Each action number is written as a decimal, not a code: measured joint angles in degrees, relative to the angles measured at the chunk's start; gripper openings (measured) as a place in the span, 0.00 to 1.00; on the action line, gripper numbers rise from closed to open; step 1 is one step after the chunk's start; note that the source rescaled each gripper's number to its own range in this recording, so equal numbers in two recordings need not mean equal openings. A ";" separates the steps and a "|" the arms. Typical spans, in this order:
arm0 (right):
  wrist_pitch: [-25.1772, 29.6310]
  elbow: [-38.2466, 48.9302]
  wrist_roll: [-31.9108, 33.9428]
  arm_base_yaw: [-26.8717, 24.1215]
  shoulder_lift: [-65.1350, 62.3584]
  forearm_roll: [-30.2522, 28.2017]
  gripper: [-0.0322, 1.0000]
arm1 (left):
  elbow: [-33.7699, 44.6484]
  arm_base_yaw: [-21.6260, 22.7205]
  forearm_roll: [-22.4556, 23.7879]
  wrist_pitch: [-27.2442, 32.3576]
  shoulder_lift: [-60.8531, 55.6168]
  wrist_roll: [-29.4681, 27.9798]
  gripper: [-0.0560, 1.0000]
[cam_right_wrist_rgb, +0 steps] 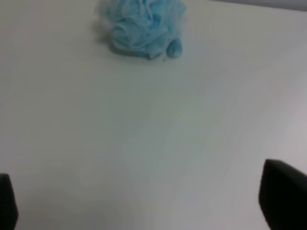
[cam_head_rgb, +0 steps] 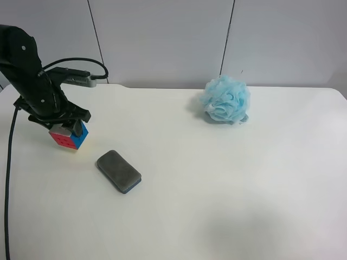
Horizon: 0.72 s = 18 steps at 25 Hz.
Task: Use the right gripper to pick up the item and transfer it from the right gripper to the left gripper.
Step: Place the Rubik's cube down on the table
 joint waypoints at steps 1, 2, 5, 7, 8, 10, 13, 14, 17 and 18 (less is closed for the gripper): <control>0.00 0.00 0.00 0.00 0.00 0.00 1.00 | 0.00 0.00 0.64 -0.65 0.60 -0.06 0.07; 0.00 0.00 0.00 0.00 0.00 0.00 1.00 | 0.00 0.00 1.18 -1.32 1.24 -0.05 0.07; 0.00 0.00 0.00 0.00 0.00 0.00 1.00 | 0.00 0.00 2.23 -2.03 2.52 -0.05 0.07; 0.00 0.00 0.00 0.00 0.00 0.00 1.00 | 0.00 0.00 2.41 -2.21 2.75 -0.05 0.07; 0.00 0.00 0.00 0.00 0.00 0.00 1.00 | 0.00 0.00 2.42 -2.38 2.75 -0.05 0.07; 0.00 0.00 0.00 0.00 0.00 0.00 1.00 | 0.00 0.00 2.47 -2.46 2.80 -0.05 0.07; 0.00 0.00 0.00 0.00 0.00 0.00 1.00 | 0.00 0.00 2.55 -2.46 2.77 -0.05 0.09; 0.00 0.00 0.00 0.00 0.00 0.00 1.00 | 0.00 0.00 2.61 -2.46 2.77 -0.05 0.21; 0.00 0.00 0.00 0.00 0.00 0.00 1.00 | 0.00 0.00 2.61 -2.46 2.77 -0.05 0.80; 0.00 0.00 0.00 0.00 0.00 0.00 1.00 | 0.00 0.00 2.61 -2.46 2.77 -0.05 0.89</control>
